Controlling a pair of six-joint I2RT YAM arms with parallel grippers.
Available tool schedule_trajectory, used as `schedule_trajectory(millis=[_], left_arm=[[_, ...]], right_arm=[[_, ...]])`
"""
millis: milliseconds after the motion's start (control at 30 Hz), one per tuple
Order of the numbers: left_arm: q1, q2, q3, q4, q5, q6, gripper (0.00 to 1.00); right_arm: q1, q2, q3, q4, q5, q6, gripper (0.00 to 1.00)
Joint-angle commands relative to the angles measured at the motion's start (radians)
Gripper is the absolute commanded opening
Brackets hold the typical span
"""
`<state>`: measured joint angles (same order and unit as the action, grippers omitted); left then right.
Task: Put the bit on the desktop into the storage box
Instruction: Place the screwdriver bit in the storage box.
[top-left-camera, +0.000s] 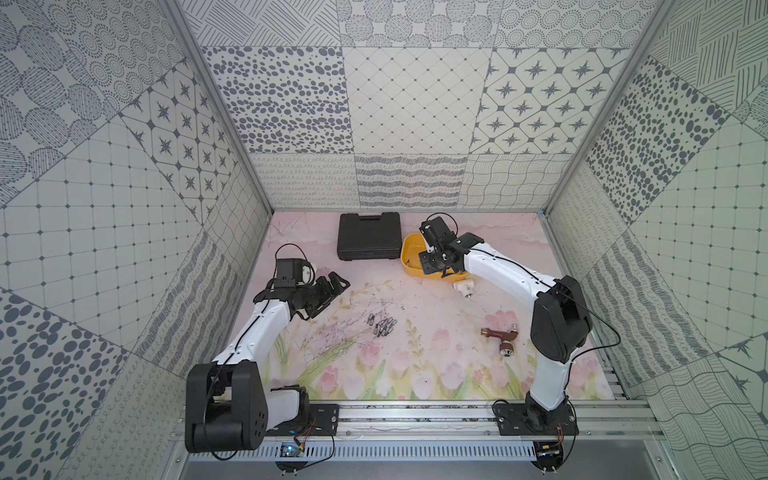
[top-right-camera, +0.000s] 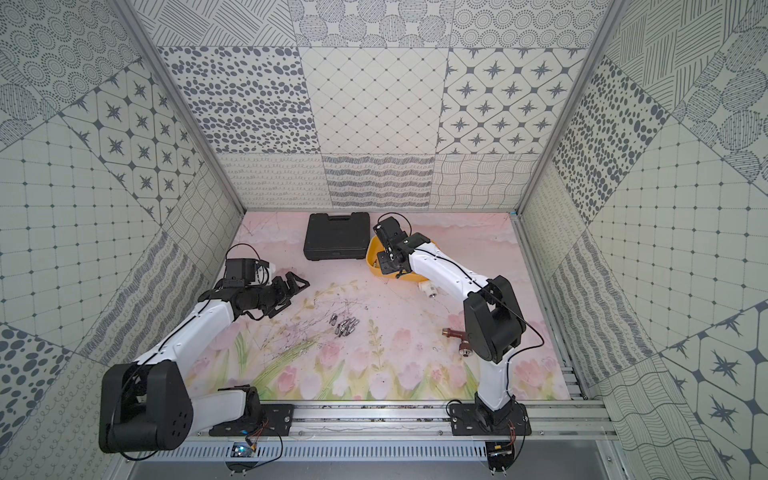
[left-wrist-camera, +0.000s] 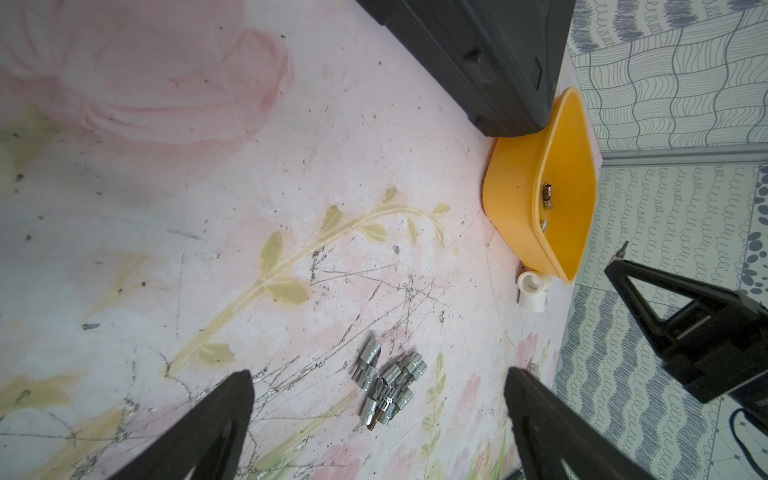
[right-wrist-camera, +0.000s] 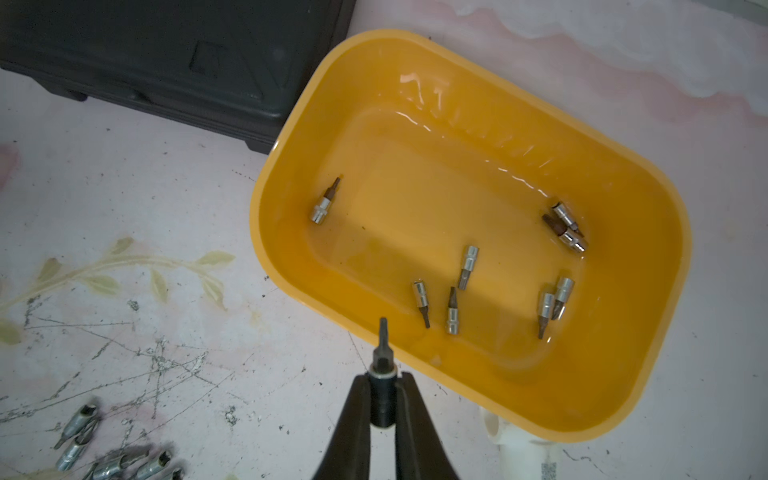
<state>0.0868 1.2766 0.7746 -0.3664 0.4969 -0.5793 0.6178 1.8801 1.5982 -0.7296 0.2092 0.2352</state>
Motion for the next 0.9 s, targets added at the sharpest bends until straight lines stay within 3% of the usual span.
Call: schedule_trajectory(millis=[0, 867], left_arm=[[0.003, 0.006, -0.002, 0.008, 0.033, 0.016, 0.99], [0.002, 0.021, -0.001, 0.012, 0.043, 0.013, 0.99]], right_arm=[[-0.030, 0.039, 0.043, 0.012, -0.027, -0.022, 0.13], [-0.165, 0.392, 0.291, 0.013, -0.059, -0.001, 0.14]])
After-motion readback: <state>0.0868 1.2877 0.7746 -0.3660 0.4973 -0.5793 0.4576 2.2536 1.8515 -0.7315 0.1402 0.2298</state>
